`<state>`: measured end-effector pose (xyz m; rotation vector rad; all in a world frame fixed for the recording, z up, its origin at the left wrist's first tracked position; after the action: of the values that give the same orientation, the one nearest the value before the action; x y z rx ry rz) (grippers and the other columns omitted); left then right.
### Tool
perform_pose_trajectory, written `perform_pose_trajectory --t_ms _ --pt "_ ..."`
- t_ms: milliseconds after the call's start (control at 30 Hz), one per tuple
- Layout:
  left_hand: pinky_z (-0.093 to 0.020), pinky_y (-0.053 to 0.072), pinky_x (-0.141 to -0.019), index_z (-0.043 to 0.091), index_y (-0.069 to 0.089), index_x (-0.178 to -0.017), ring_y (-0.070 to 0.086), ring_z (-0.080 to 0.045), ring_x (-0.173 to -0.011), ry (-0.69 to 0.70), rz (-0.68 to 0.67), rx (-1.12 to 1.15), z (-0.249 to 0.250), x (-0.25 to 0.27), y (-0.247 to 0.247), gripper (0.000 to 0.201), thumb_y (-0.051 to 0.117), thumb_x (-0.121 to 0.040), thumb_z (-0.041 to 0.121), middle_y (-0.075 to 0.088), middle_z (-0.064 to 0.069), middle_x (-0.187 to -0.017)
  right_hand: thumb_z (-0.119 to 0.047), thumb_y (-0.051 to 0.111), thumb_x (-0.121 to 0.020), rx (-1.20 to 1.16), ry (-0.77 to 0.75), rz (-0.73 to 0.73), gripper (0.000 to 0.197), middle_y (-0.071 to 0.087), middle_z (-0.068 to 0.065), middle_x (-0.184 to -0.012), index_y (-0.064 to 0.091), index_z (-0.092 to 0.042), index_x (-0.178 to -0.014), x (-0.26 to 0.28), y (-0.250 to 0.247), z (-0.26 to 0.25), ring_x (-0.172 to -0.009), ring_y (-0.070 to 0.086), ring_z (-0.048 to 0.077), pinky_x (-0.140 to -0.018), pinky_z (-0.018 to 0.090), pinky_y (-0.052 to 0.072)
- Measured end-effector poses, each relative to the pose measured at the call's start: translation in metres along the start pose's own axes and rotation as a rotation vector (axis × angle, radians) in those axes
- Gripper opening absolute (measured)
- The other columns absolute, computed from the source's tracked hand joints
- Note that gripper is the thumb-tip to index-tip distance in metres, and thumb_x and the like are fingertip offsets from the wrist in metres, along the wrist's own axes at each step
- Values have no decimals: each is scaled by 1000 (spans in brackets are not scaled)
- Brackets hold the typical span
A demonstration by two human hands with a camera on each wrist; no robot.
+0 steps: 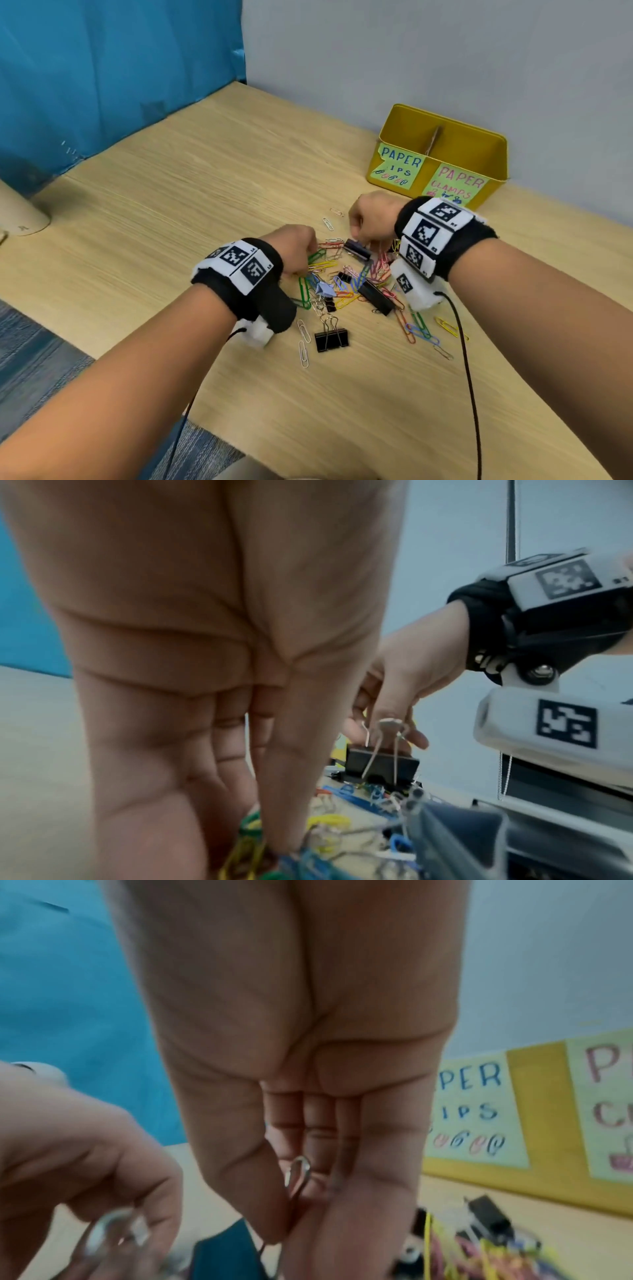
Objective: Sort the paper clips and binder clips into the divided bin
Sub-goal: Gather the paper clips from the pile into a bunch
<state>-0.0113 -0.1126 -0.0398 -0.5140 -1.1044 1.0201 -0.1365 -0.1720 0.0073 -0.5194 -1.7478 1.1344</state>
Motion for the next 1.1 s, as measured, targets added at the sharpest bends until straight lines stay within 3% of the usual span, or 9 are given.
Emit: perform_pose_trajectory --t_ms 100,200,267,400,567,667,800,967,1100 --pt "-25 45 -84 11 46 -131 52 -28 -117 65 79 -19 11 -5 -5 50 53 -84 -3 49 -13 -131 -5 52 -86 13 31 110 14 57 -2 -63 64 -12 -83 0 -15 7 -54 61 10 -37 10 41" --pt "-40 41 -106 26 33 -145 39 -34 -130 111 24 -137 22 -6 -3 67 40 -86 -5 35 -14 -140 -4 49 -88 90 67 219 24 66 13 -105 65 -5 -106 -4 -16 10 -101 62 28 -78 28 50" --pt "-41 39 -108 27 38 -143 39 -35 -130 146 -16 -215 24 -6 -2 65 36 -86 -5 37 -14 -139 -1 50 -87 112 66 261 32 58 15 -120 61 -10 -117 -3 -13 10 -109 57 31 -85 33 47" --pt "-30 42 -99 18 53 -132 51 -28 -120 146 -16 -136 10 0 -7 49 50 -86 1 45 -13 -134 -3 53 -84 49 -46 186 27 66 10 -112 67 -12 -106 1 -1 0 -103 60 26 -76 24 40" --pt "-43 46 -100 25 31 -141 44 -30 -121 28 -101 -149 -6 12 -4 95 83 -63 23 34 -10 -130 -18 67 -78 39 -118 11 46 56 4 -105 57 -16 -123 -5 22 -18 -102 55 22 -76 23 37" --pt "-42 46 -101 18 31 -141 42 -30 -124 21 -61 -218 0 12 7 98 86 -60 26 36 -12 -132 -35 74 -73 53 -134 -46 61 44 6 -103 52 -14 -126 -10 31 -26 -95 50 22 -80 30 44" --pt "-31 47 -92 9 44 -134 54 -28 -115 60 19 -128 5 7 11 76 80 -68 16 50 -13 -128 -39 80 -64 55 -132 -77 74 47 15 -117 46 -10 -124 -13 38 -31 -103 53 29 -87 37 49" --pt "-31 45 -90 3 59 -117 56 -29 -113 53 126 -204 3 -1 6 33 62 -86 13 59 -15 -122 -23 77 -70 -7 -102 -62 50 53 5 -97 57 -8 -114 -14 37 -22 -86 48 19 -61 25 39" --pt "-34 45 -91 5 61 -113 56 -29 -112 42 144 -185 0 -5 3 25 56 -90 14 60 -15 -120 -13 70 -77 30 -93 -27 35 53 1 -92 64 -7 -110 -16 36 -12 -85 48 16 -53 19 34"
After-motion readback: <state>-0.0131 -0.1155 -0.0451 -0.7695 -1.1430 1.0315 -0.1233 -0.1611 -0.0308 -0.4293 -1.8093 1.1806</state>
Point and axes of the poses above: each hand's wrist, its own x-axis away from the middle knuckle, its own y-axis out of the palm, z = x × y, the point moved 2 cm from there along -x, towards the middle knuckle
